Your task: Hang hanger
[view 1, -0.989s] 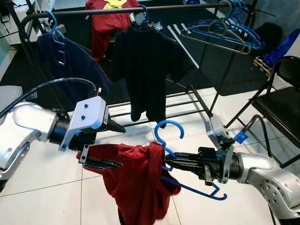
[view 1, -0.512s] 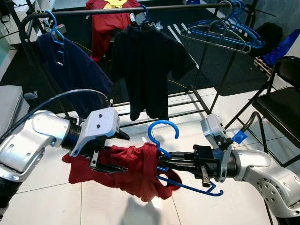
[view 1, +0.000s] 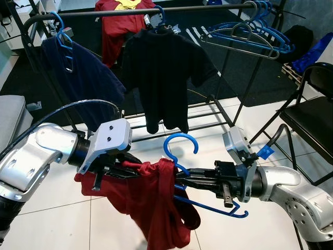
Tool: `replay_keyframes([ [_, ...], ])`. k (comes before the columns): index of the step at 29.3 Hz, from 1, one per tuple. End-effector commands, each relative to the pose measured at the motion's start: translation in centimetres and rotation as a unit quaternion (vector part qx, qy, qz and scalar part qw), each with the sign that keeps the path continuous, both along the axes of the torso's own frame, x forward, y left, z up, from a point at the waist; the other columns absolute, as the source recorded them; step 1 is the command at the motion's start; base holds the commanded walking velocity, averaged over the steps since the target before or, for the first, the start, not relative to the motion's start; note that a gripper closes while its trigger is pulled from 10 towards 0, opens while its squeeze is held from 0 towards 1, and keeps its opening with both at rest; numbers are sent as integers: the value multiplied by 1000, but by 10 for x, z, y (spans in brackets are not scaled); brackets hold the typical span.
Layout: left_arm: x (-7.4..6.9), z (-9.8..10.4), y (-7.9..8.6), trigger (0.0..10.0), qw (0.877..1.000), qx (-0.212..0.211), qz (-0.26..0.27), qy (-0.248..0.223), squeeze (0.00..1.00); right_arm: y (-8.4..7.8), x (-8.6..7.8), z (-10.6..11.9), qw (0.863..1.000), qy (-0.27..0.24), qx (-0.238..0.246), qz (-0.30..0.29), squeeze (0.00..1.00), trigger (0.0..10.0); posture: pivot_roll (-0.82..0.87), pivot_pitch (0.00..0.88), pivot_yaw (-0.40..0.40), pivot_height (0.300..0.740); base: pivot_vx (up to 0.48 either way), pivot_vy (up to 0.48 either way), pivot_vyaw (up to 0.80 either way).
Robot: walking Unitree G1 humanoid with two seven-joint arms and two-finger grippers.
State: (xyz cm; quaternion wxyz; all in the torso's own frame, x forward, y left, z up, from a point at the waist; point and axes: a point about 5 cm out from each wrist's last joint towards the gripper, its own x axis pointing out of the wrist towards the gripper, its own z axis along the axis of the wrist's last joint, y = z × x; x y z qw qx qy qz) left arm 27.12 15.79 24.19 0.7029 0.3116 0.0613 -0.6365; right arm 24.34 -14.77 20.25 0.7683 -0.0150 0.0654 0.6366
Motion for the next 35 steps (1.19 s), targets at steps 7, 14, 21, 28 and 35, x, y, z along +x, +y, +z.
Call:
replay_keyframes([
  [7,2,-4,-3,0,1000,-13,1,0,0,3,1,11,999,-32,12,2,0,0,-26,162,37,740,0,0,0],
  [14,5,-2,-4,0,1000,-27,11,-7,0,-3,11,14,998,-53,7,-41,0,10000,-27,163,36,740,0,0,0],
  [21,9,2,0,0,999,-43,27,-16,0,-17,14,19,995,-54,26,-79,1000,10000,-32,166,35,740,0,0,0],
  [28,11,4,2,0,998,-41,28,-24,0,-30,11,12,994,-53,-10,-97,969,10000,-38,169,32,740,0,0,0],
  [35,10,6,1,0,999,-41,20,-27,0,-30,3,6,997,-23,-25,-64,0,10000,-39,168,30,740,0,0,0],
])
